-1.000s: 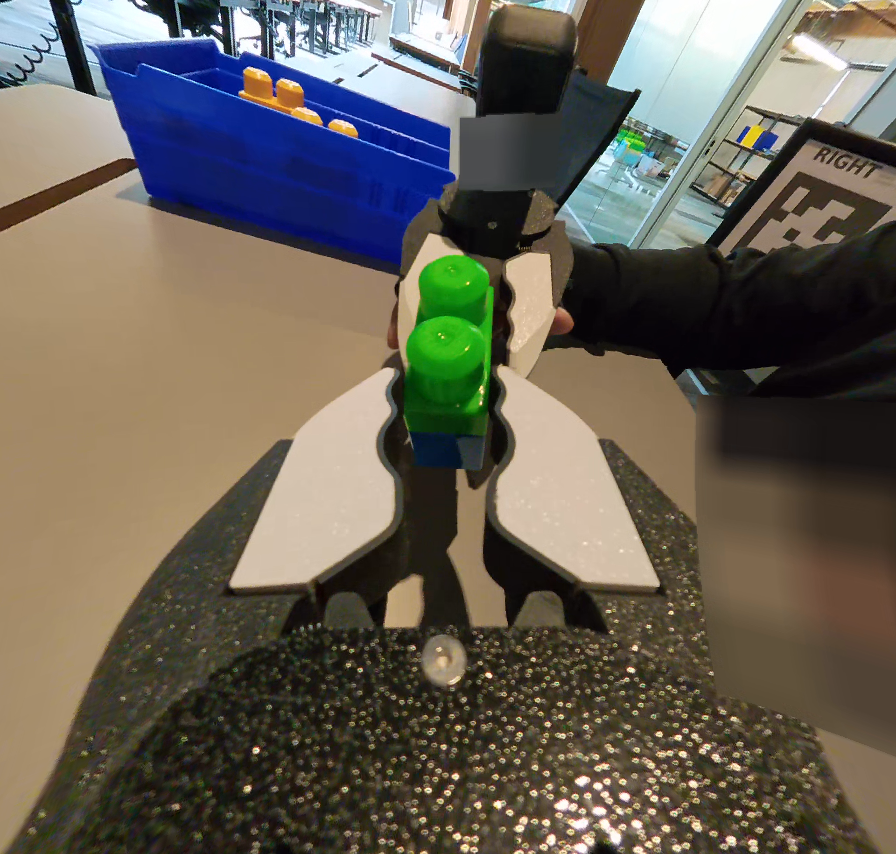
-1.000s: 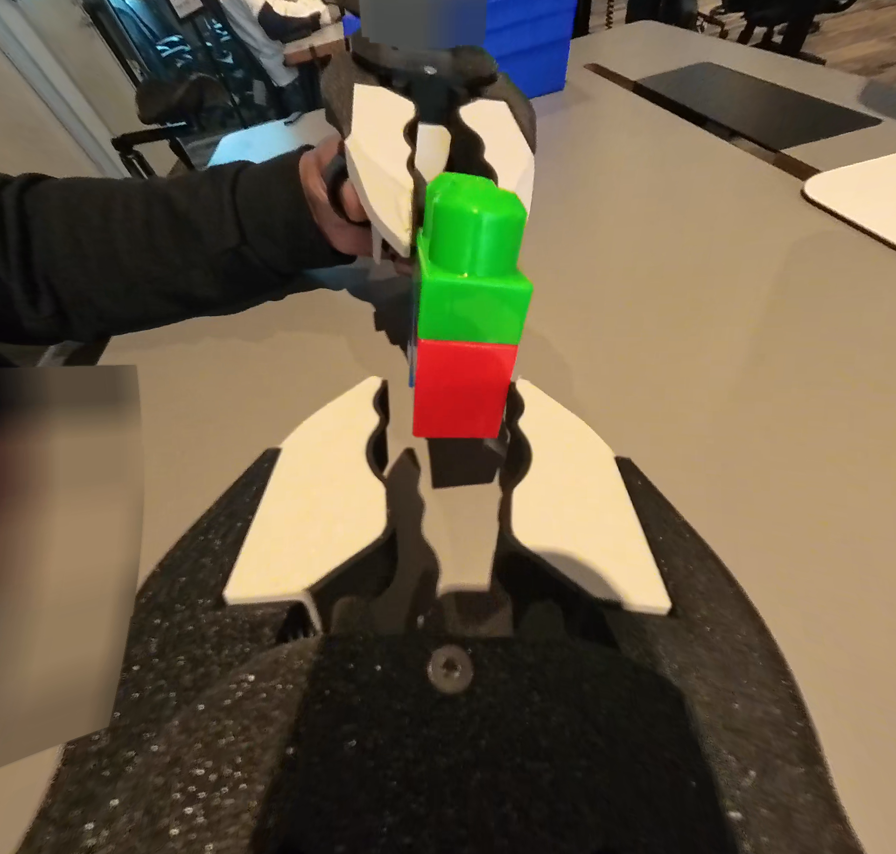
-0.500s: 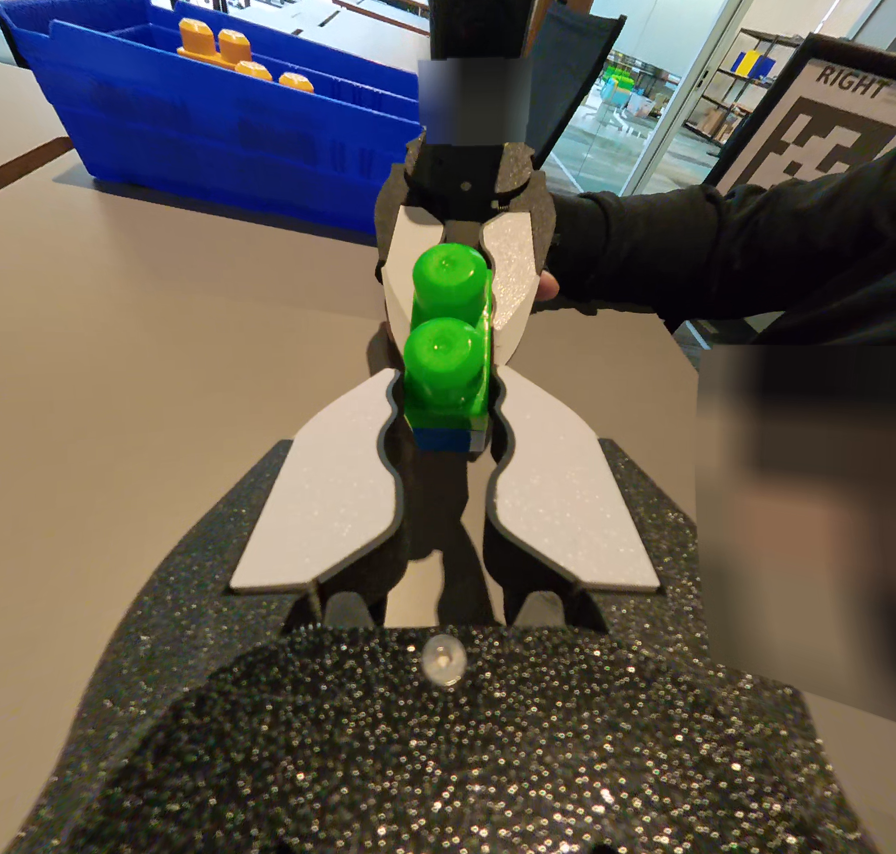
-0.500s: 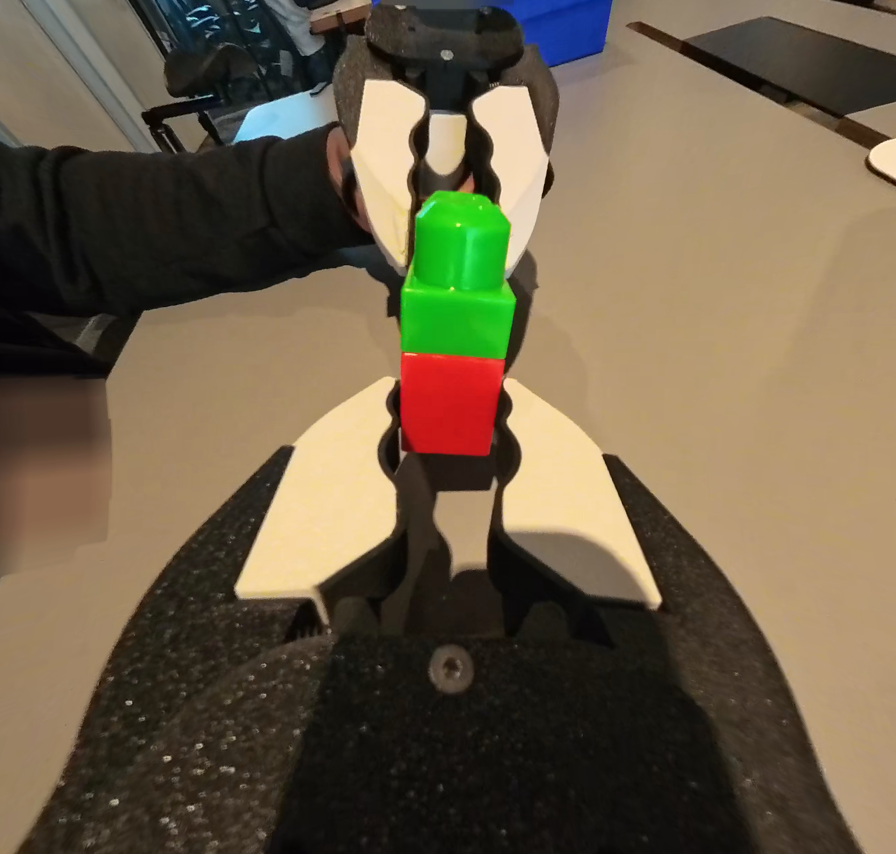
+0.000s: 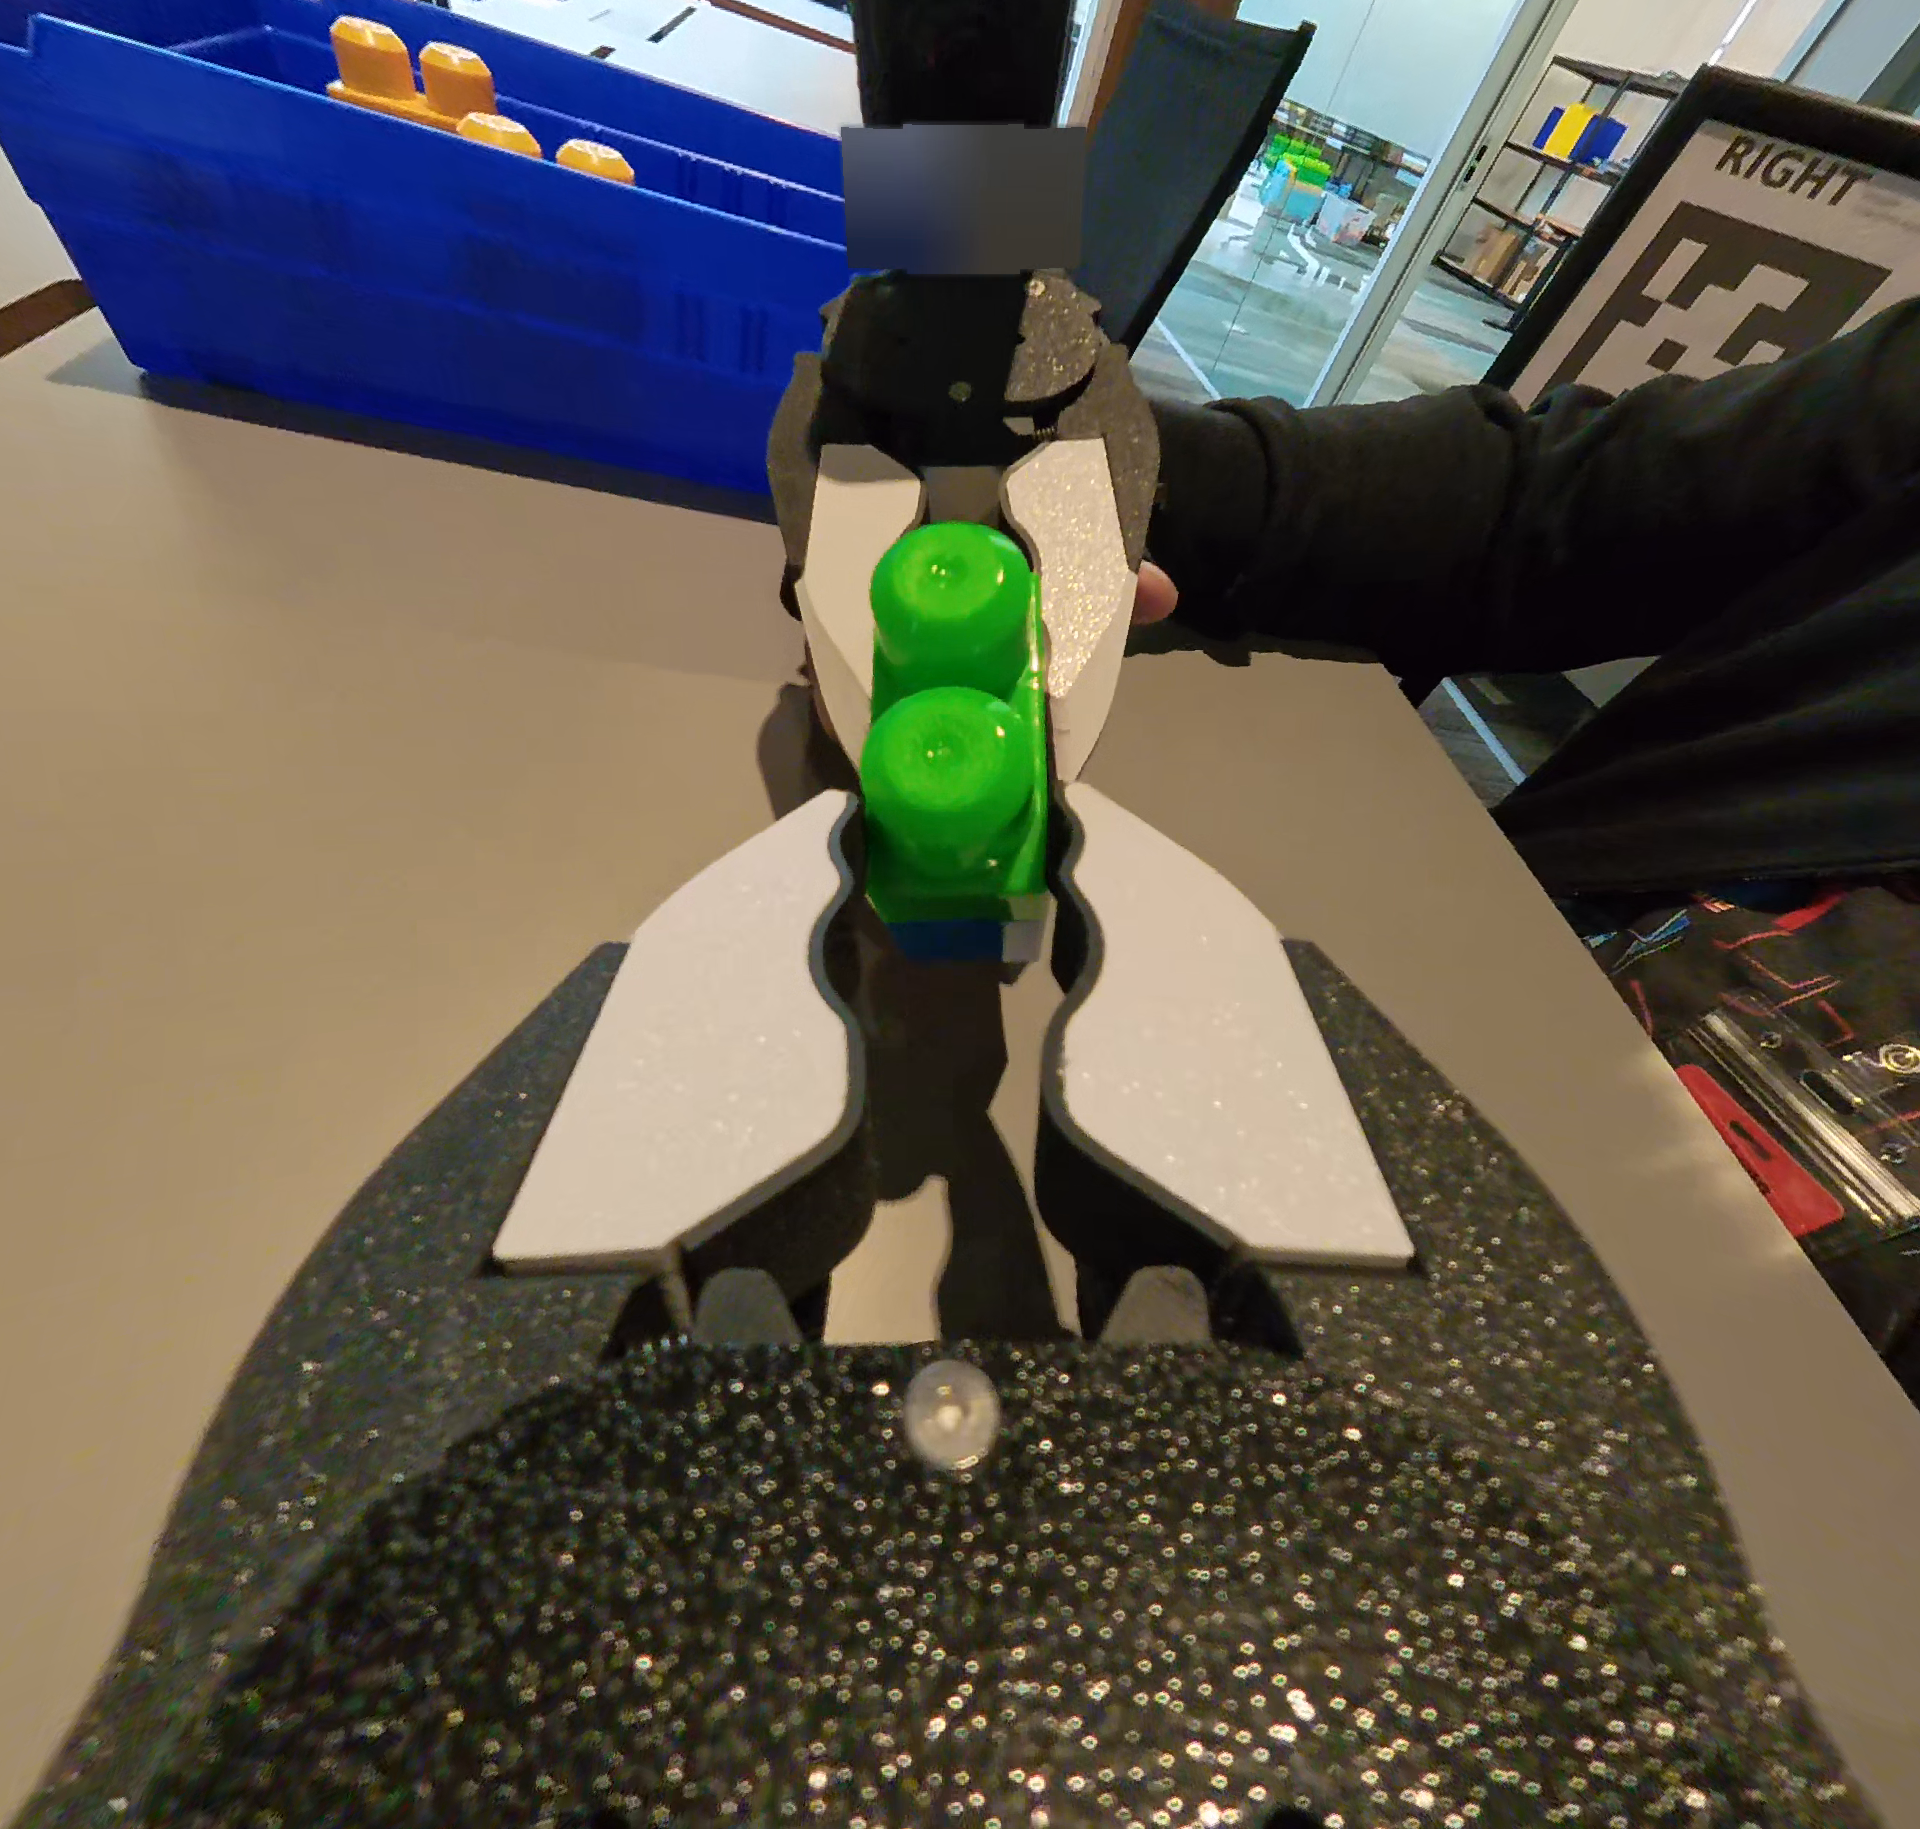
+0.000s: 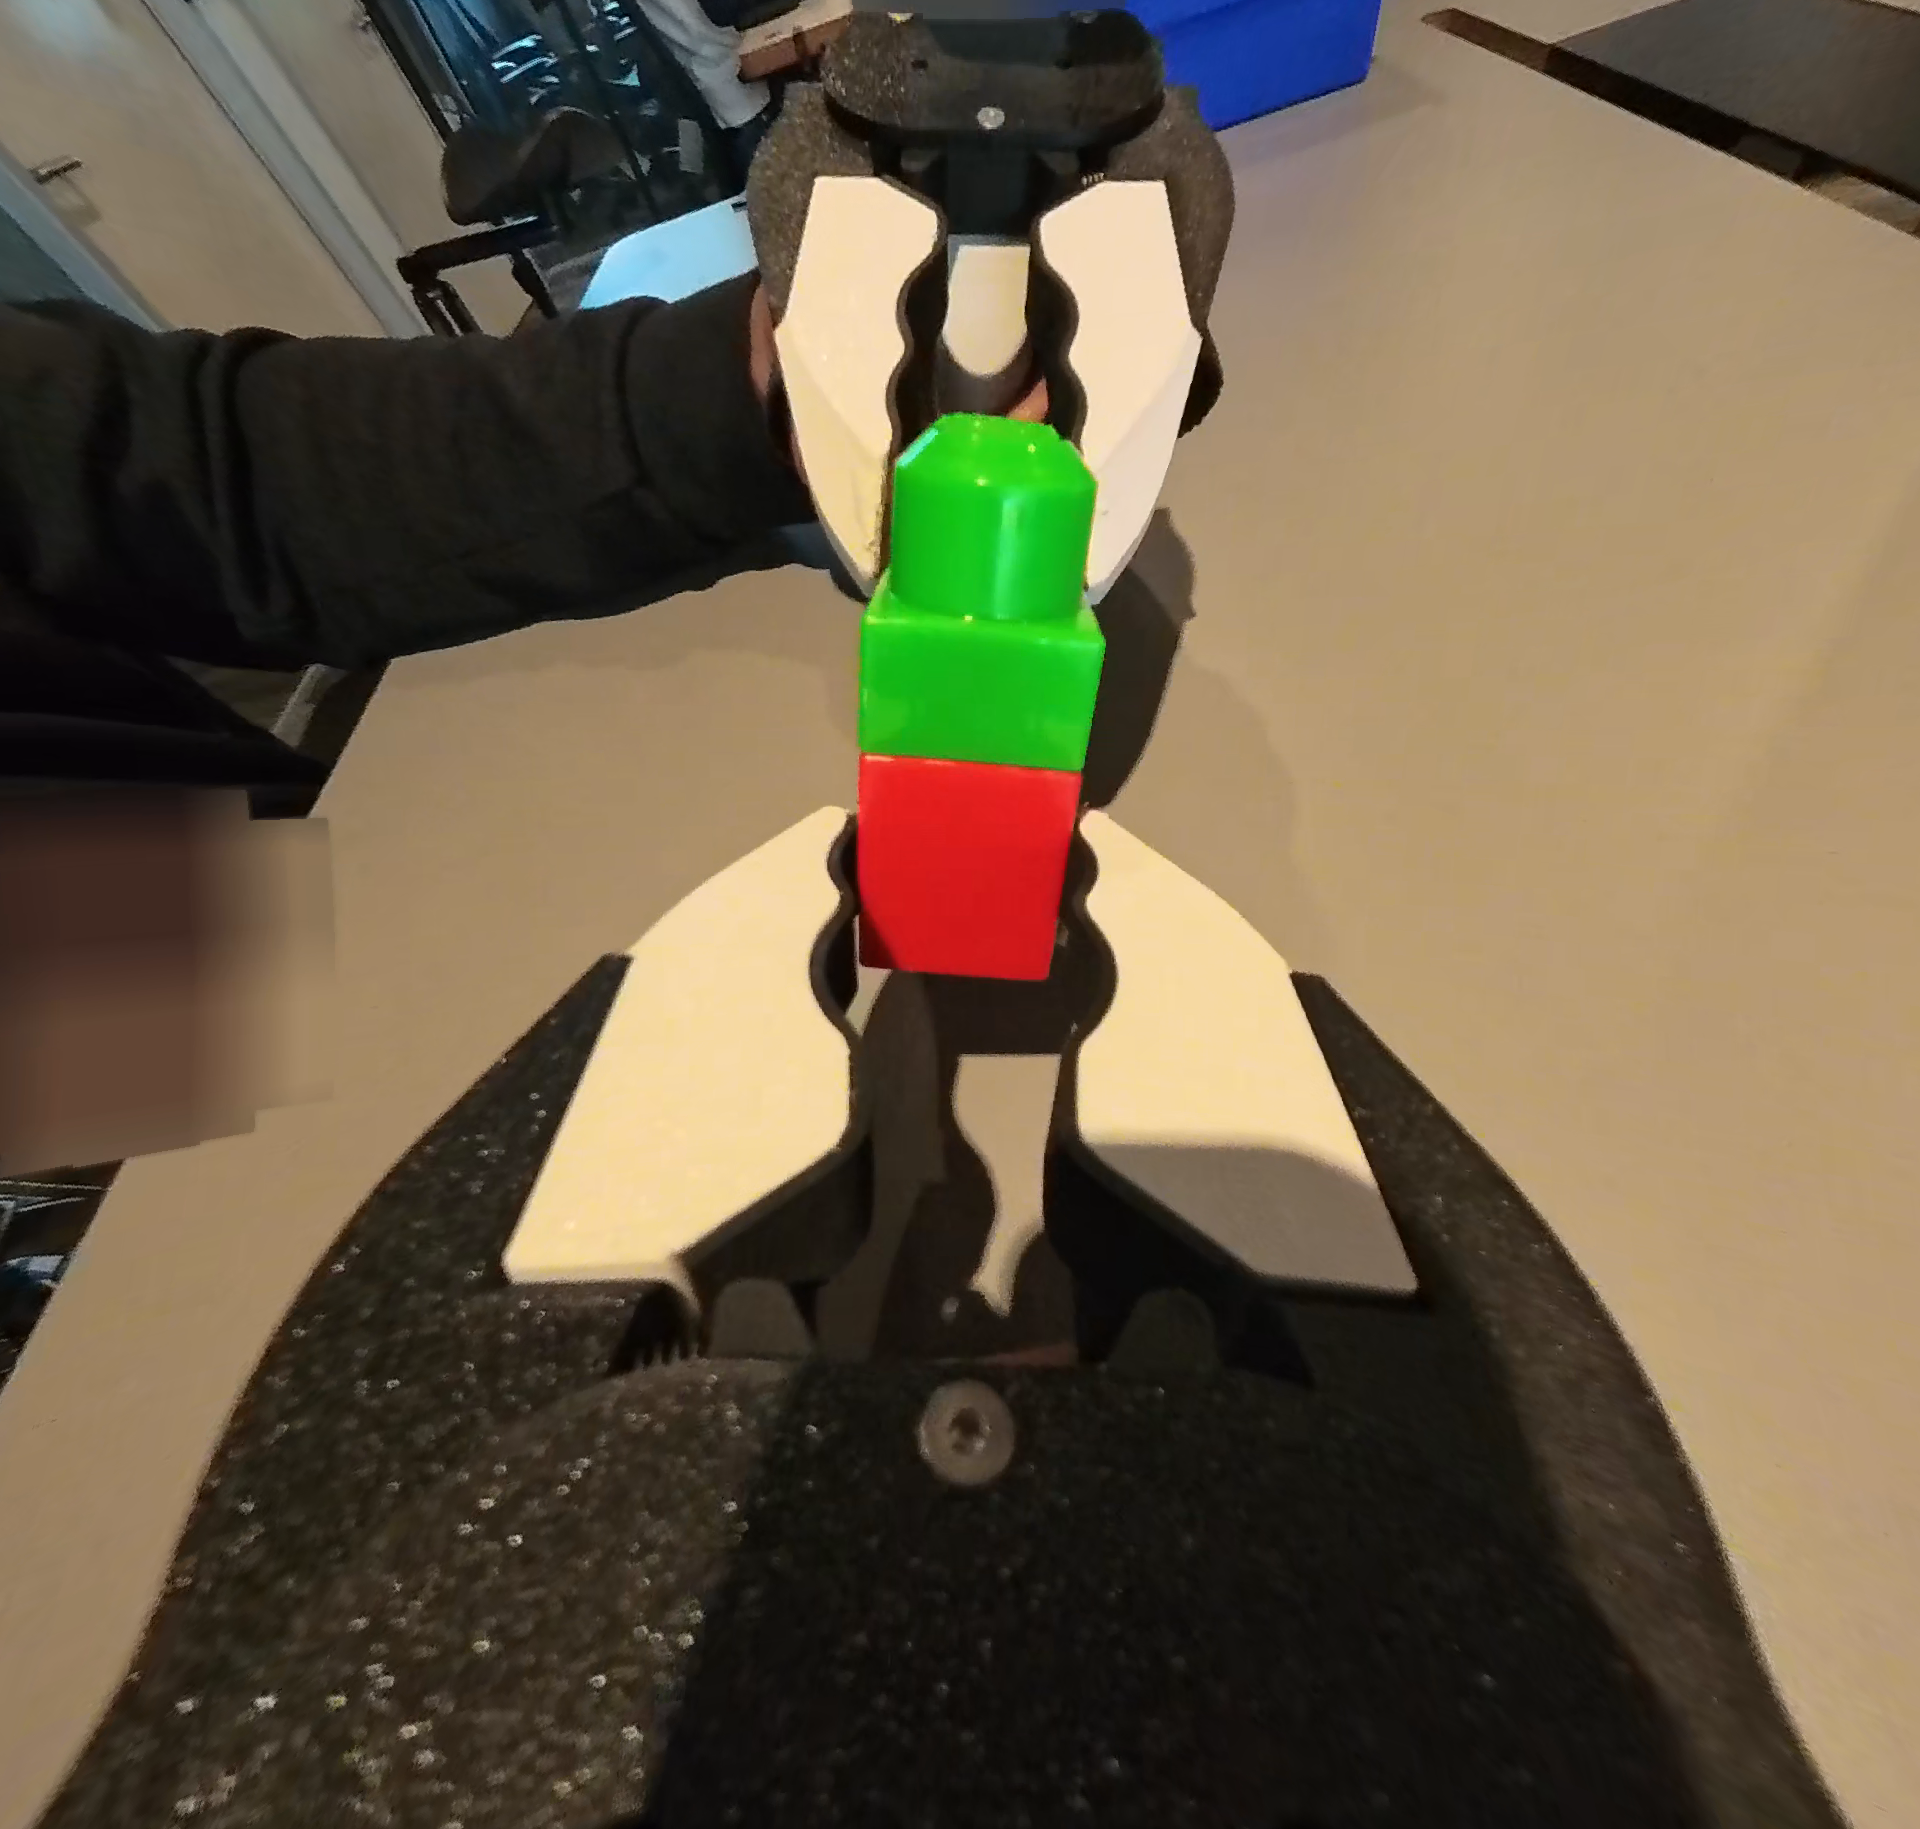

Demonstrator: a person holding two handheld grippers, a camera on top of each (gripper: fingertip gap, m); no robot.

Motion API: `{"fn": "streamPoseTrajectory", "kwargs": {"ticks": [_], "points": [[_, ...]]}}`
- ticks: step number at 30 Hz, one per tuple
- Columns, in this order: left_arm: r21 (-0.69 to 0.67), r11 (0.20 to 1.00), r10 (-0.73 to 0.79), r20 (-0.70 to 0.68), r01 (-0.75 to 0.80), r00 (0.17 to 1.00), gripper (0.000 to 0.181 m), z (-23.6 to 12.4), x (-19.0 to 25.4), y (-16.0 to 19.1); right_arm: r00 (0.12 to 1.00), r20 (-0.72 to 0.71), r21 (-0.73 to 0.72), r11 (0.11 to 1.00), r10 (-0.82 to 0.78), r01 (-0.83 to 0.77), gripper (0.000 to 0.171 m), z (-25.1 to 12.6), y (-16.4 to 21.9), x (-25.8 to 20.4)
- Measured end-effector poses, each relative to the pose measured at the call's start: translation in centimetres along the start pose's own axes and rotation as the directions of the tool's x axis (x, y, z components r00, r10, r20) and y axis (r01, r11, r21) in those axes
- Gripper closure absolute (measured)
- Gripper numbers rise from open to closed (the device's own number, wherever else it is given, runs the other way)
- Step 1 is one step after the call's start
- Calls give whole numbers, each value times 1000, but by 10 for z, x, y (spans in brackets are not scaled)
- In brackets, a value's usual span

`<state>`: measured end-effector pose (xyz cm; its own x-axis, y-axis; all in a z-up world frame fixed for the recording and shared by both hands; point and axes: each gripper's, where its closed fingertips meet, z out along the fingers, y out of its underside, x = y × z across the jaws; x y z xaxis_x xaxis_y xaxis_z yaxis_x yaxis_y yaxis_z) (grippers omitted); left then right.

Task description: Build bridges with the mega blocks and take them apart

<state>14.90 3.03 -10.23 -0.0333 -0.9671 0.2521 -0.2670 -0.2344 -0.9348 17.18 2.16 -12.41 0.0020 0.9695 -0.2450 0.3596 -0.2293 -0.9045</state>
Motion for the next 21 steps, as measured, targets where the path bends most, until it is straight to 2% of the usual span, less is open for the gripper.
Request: {"fn": "streamPoseTrajectory", "kwargs": {"ticks": [6,10,13,18,21], "points": [[28,1000,-15,9,15,1000,149,0,-1,-5,999,-34,-28,1000,-10,9,135,4,3,3],[24,1000,9,25,-10,1000,149,1,0,-8,995,-84,-129,991,-56,45,135,13,14,5],[-30,998,57,53,-56,997,149,4,1,-6,988,-123,-203,977,-94,68,135,19,22,7],[-78,994,81,101,-73,992,149,3,-6,1,976,-195,-229,972,-99,53,133,19,24,18],[-128,989,88,124,-72,988,149,7,-11,11,968,-210,-294,953,-136,70,123,17,34,21]]}}
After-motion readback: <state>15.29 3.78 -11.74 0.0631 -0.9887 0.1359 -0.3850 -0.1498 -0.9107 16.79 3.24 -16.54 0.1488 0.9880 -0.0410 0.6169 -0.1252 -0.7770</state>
